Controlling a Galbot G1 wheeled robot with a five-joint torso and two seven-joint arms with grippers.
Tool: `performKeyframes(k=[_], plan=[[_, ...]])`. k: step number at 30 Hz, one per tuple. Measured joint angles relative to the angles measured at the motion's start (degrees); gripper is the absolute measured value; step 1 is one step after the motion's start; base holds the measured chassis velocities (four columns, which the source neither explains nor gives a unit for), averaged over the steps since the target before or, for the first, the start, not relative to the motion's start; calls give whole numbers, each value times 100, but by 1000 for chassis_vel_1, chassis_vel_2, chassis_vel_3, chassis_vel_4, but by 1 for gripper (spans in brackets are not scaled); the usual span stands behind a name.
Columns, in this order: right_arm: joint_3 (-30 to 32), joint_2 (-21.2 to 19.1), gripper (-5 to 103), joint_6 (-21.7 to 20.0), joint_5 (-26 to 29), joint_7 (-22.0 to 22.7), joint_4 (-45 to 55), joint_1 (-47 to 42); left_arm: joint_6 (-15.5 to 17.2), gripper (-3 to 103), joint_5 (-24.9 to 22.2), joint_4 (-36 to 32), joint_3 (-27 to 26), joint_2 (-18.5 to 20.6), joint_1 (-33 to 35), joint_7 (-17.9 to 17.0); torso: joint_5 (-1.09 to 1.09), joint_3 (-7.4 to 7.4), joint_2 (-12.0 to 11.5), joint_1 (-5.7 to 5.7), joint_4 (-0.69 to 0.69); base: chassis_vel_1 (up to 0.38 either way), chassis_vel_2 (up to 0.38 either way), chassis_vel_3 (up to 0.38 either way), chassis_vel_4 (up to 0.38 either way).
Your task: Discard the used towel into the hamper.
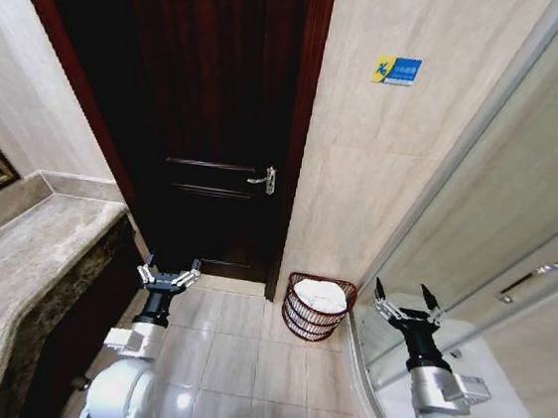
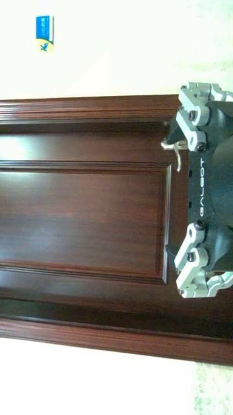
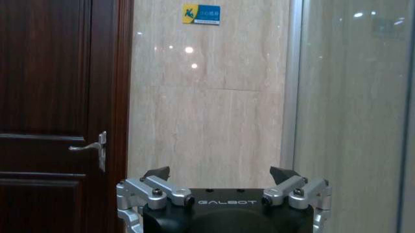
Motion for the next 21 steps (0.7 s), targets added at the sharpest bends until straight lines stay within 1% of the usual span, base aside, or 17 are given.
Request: performKeyframes(k=[21], plan=[[106, 57, 100, 135, -12, -14, -22, -115, -2, 100, 57, 92, 59, 17, -51, 12, -1, -7, -12, -5, 0, 92, -101, -104, 104]])
